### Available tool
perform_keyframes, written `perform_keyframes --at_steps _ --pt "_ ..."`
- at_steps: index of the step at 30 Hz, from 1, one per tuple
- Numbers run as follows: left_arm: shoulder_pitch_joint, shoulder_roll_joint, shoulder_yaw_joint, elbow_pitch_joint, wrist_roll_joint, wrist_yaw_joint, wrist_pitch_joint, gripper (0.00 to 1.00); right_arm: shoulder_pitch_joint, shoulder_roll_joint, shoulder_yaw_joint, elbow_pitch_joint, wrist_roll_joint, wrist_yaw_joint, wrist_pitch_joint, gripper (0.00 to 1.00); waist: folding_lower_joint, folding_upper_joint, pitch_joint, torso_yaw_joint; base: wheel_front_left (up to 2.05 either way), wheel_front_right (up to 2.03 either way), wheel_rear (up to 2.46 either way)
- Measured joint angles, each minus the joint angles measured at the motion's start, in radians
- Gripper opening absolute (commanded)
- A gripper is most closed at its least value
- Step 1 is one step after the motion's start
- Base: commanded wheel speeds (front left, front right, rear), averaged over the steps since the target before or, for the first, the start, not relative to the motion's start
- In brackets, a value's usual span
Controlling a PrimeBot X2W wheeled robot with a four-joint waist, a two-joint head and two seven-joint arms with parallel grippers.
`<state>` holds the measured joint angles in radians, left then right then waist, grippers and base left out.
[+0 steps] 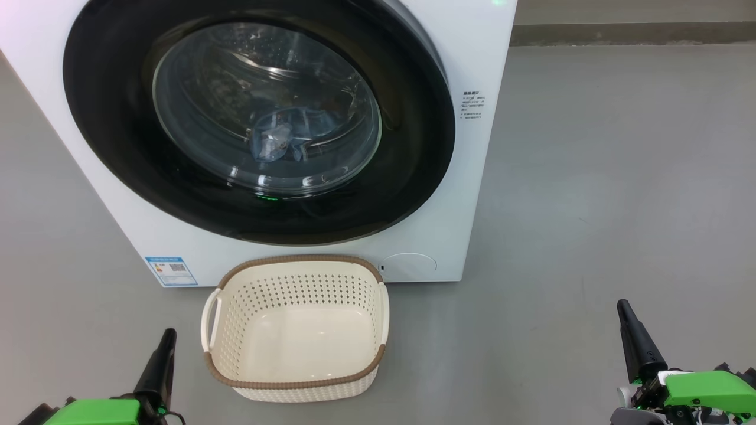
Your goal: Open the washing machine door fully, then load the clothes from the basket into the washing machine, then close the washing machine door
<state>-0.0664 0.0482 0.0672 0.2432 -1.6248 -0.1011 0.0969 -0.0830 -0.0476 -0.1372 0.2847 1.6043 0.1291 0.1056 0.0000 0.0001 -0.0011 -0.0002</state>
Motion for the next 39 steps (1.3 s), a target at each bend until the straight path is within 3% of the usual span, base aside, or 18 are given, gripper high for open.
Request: perform_keyframes --at_steps 39 --pt "0.0 -0.001 0.002 0.0 0.0 0.0 0.001 0.0 0.0 0.0 0.0 0.0 0.0 0.0 0.0 0.0 0.0 -0.0001 0.0 0.0 0.0 0.0 0.0"
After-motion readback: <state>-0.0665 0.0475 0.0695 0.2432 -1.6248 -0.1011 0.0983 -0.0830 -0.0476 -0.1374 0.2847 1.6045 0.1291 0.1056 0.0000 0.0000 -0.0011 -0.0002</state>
